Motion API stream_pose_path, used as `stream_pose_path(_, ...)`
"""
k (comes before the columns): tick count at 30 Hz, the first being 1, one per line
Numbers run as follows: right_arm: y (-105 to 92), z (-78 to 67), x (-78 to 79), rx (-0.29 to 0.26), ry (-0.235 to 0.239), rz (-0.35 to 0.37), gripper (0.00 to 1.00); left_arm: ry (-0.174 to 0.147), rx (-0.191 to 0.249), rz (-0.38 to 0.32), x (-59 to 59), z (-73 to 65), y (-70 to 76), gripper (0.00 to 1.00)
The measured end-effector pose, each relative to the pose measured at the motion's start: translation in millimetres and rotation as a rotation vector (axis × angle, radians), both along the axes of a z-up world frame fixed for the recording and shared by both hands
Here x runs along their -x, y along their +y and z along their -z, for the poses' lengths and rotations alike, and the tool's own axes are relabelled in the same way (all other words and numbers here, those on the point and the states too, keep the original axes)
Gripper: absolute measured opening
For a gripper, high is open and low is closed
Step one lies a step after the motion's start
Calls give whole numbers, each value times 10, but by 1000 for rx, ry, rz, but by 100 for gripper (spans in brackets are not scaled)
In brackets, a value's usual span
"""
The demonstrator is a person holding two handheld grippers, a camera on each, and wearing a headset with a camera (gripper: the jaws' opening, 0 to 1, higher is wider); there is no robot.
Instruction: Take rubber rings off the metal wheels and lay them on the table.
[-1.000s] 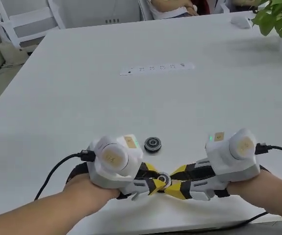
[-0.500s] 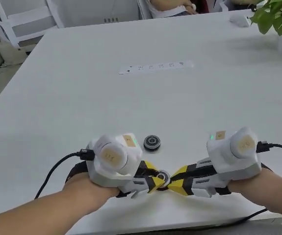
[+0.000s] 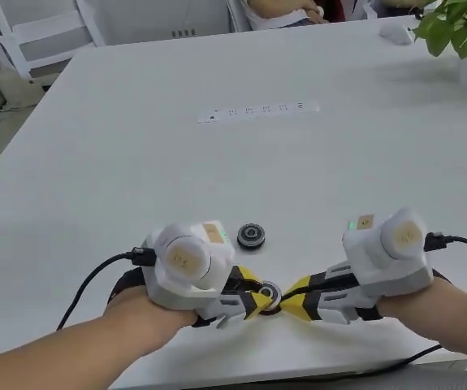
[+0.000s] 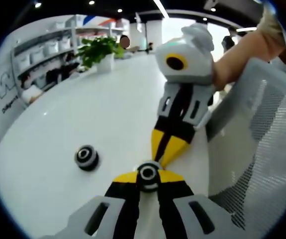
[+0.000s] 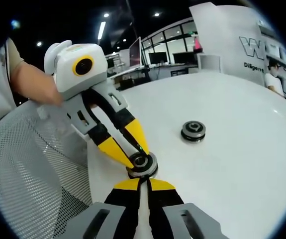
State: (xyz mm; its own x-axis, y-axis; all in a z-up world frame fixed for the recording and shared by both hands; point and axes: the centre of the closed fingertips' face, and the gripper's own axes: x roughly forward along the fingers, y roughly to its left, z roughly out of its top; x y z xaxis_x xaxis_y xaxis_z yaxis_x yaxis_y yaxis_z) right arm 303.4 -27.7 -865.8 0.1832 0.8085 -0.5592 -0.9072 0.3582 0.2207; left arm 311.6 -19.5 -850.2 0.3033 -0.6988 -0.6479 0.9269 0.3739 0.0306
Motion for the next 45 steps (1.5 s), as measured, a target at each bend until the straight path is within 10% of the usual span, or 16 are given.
stream_pose_path(45, -31, -151, -89, -120, 166, 173, 0, -17, -21, -13, 7, 1, -9, 12)
